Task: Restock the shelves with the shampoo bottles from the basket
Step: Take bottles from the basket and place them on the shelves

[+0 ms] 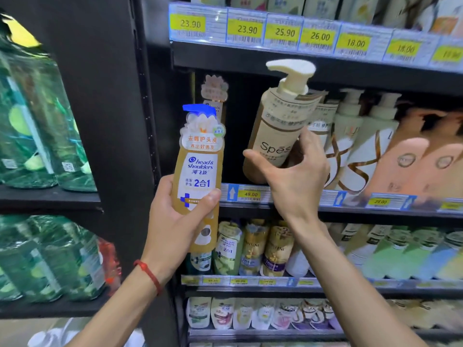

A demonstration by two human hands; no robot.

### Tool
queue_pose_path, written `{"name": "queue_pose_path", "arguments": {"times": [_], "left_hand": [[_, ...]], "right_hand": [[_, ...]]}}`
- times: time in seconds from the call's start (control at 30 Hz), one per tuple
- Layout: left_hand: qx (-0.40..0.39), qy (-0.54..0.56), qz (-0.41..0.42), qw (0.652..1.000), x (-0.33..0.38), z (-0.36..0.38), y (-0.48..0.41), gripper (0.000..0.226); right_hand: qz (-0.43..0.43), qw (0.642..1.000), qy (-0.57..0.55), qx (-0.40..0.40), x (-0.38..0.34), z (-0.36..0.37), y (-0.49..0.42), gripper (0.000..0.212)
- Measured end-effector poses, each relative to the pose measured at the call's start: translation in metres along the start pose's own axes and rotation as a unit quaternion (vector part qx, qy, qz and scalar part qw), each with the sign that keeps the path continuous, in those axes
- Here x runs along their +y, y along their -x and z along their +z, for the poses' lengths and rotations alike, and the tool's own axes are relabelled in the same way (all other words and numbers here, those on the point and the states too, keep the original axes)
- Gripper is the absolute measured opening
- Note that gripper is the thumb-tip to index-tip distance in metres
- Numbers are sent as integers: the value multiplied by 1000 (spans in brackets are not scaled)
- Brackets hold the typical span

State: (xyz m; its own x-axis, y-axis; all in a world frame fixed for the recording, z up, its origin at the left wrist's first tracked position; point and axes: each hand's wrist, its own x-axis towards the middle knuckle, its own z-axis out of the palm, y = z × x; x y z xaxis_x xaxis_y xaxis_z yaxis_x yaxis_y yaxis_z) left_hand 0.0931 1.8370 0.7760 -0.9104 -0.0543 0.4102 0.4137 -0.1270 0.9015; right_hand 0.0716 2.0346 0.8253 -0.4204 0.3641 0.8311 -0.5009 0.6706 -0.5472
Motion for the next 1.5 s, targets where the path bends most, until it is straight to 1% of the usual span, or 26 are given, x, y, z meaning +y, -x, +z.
{"name": "queue_pose_path", "arguments": {"times": [0.17,0.27,0.47,0.6,0.7,0.83,0.97,1.07,1.33,1.5], "left_hand": [[-3,-9,14,1000,0,-1,-1,44],[1,-13,17,1000,-1,-1,-1,44],[-9,-10,13,1000,-4,-3,-1,46],[-8,-10,12,1000,-5,-3,-2,50],[-7,-5,12,1000,-4,-3,-1,53],[-9,0,15,1000,-4,-4,-1,51],[-13,-6,12,1000,-5,-6,0,51],[-14,-9,13,1000,-6,-6,0,51],[-5,-22,12,1000,-9,-4,-1,50],[-1,-14,18,1000,-9,-3,-1,52]], "right_hand": [[4,997,71,-16,6,6,9,85],[14,996,82,-14,9,11,19,91],[44,995,84,3,7,19,22,89],[36,991,127,21,7,21,23,91],[32,987,152,35,6,26,29,89],[32,983,169,62,5,35,36,86],[46,983,153,87,9,34,40,88],[47,985,145,86,9,33,39,88],[38,974,208,84,9,36,40,80],[25,971,220,87,9,36,44,75]]}}
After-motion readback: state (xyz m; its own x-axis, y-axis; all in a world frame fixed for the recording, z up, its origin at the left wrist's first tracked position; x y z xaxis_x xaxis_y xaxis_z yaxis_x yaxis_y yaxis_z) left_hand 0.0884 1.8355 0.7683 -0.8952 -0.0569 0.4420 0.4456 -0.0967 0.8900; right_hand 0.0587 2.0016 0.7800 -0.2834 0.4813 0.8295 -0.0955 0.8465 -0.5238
